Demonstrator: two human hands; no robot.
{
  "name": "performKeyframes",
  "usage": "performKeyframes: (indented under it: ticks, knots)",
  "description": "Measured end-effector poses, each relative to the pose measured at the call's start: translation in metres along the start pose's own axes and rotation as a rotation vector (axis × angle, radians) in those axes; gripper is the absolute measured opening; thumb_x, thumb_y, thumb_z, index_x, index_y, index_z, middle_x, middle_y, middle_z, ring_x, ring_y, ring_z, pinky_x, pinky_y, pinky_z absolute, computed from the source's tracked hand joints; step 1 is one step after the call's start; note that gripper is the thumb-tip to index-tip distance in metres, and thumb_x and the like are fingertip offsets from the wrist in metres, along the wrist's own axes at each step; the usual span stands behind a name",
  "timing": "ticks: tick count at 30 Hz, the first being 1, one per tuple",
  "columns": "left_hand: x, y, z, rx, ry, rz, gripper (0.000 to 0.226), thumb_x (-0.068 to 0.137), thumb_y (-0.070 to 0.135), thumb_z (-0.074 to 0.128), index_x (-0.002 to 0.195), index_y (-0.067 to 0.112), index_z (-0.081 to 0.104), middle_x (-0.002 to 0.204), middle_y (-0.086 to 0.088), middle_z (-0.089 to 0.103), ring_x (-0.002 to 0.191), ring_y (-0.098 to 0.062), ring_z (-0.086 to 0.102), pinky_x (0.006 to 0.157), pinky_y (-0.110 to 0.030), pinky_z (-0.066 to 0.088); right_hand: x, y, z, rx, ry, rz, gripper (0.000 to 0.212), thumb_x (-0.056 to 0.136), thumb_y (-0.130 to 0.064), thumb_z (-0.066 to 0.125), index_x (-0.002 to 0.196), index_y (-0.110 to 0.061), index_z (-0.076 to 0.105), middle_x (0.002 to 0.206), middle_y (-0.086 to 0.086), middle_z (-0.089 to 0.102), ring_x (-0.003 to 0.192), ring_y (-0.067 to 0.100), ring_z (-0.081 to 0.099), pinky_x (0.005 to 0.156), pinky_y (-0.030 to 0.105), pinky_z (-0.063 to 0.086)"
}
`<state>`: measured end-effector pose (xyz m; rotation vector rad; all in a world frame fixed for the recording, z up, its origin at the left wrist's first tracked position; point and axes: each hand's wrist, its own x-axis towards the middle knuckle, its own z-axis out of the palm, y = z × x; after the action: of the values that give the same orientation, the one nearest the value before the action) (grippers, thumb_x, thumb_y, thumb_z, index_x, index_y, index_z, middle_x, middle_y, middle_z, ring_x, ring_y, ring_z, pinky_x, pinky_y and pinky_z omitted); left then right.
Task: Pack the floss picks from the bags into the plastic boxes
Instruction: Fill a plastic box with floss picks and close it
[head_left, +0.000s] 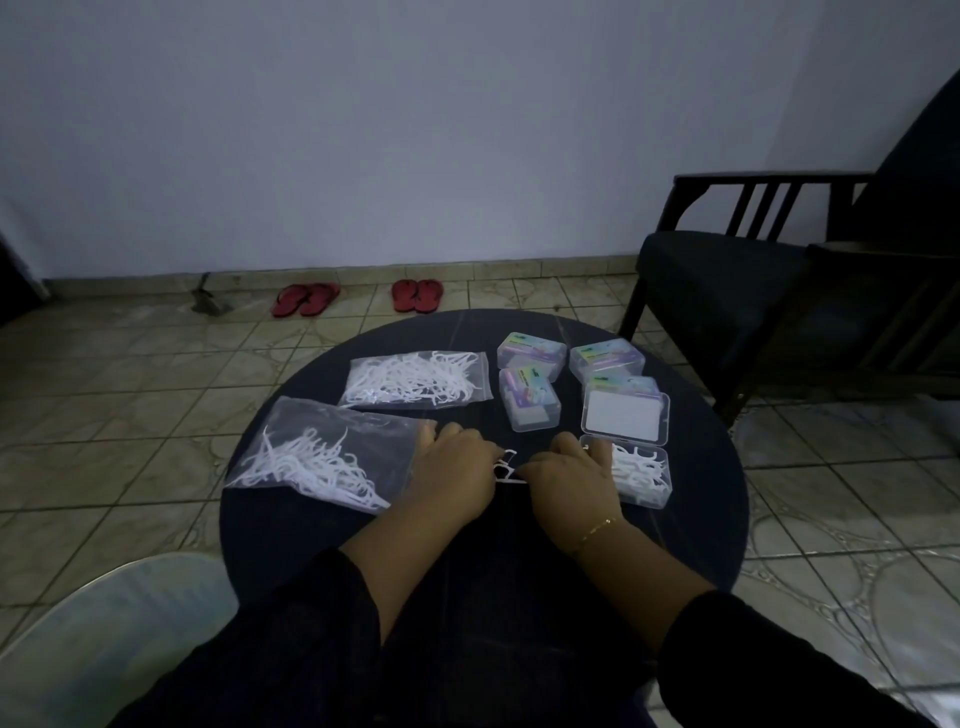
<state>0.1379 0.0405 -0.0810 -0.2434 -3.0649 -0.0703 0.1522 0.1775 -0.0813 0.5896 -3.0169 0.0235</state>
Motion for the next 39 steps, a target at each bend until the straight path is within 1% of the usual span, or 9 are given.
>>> performKeyframes:
  ticks: [4,8,11,17,21,24,29,35,39]
  knots:
    - [-0.013,-0.001,-0.003,-0.089,-0.019,0.024,0.03,0.094,0.02,0.045,0.112,0.038,0.062,0.107,0.009,0.063,0.111,-0.018,0.043,0.096,-0.04,0.018,-0.008,0.001,0.001,0.086,0.006,-0.027,0.032,0.096,-0.022,0.045,0.124,-0.033,0.056,0.121,-0.012,0.06,0.117,0.017,0.036,0.092,0.037,0.02]
    - [-0.022,-0.008,-0.004,-0.041,-0.008,0.0,0.026,0.093,0.028,0.048,0.114,0.036,0.062,0.111,0.006,0.06,0.113,-0.019,0.042,0.092,-0.04,0.022,-0.007,0.002,-0.004,0.054,-0.069,0.02,0.042,0.096,-0.038,0.045,0.137,-0.031,0.045,0.136,-0.005,0.047,0.127,0.021,0.031,0.102,0.041,0.022]
    - [-0.026,-0.01,-0.004,0.001,-0.037,-0.017,0.028,0.096,0.035,0.043,0.114,0.034,0.065,0.112,0.005,0.059,0.115,-0.02,0.041,0.089,-0.038,0.022,-0.004,-0.002,-0.006,-0.046,-0.147,0.039,0.04,0.095,-0.045,0.045,0.128,-0.026,0.055,0.13,0.0,0.046,0.124,0.024,0.032,0.101,0.042,0.024]
    - [-0.027,-0.01,-0.011,0.017,-0.109,-0.033,0.022,0.096,0.035,0.049,0.109,0.04,0.067,0.114,0.011,0.064,0.114,-0.016,0.043,0.095,-0.038,0.021,0.001,-0.011,-0.014,-0.08,-0.195,0.035,0.027,0.093,-0.032,0.051,0.114,-0.02,0.062,0.12,-0.001,0.053,0.12,0.023,0.034,0.103,0.044,0.023]
    - [-0.027,-0.012,-0.019,0.047,-0.175,-0.015,0.02,0.095,0.036,0.051,0.105,0.041,0.068,0.113,0.013,0.064,0.118,-0.015,0.043,0.102,-0.041,0.018,0.004,-0.008,-0.02,-0.078,-0.314,0.061,0.034,0.091,-0.038,0.055,0.12,-0.021,0.06,0.125,0.0,0.053,0.125,0.024,0.032,0.103,0.045,0.025]
    - [-0.029,-0.016,-0.023,0.029,-0.217,0.044,0.024,0.095,0.031,0.049,0.109,0.04,0.067,0.117,0.012,0.063,0.121,-0.016,0.041,0.105,-0.043,0.015,0.002,-0.006,-0.02,-0.083,-0.325,0.061,0.036,0.091,-0.04,0.053,0.121,-0.021,0.059,0.127,0.002,0.052,0.126,0.025,0.033,0.102,0.045,0.026]
    - [-0.037,-0.021,-0.03,0.078,-0.294,0.19,0.035,0.087,0.039,0.057,0.123,0.039,0.059,0.112,0.012,0.06,0.113,-0.015,0.04,0.097,-0.041,0.018,-0.006,-0.004,-0.018,-0.059,-0.304,0.052,0.038,0.092,-0.042,0.049,0.122,-0.02,0.058,0.128,0.005,0.05,0.126,0.027,0.035,0.102,0.044,0.028]
    - [-0.038,-0.021,-0.024,0.012,-0.204,0.137,0.021,0.092,0.037,0.055,0.111,0.037,0.065,0.113,0.012,0.064,0.115,-0.013,0.045,0.1,-0.037,0.016,-0.013,-0.003,-0.016,-0.033,-0.299,0.095,0.039,0.094,-0.046,0.047,0.123,-0.021,0.058,0.129,0.005,0.05,0.128,0.028,0.033,0.103,0.044,0.028]
    - [-0.04,-0.015,-0.016,-0.062,-0.112,0.066,0.023,0.092,0.042,0.055,0.112,0.034,0.062,0.107,0.01,0.068,0.113,-0.014,0.052,0.098,-0.033,0.019,-0.018,-0.002,-0.012,-0.018,-0.246,0.105,0.035,0.096,-0.038,0.043,0.121,-0.019,0.058,0.127,0.006,0.051,0.126,0.028,0.034,0.102,0.044,0.029]
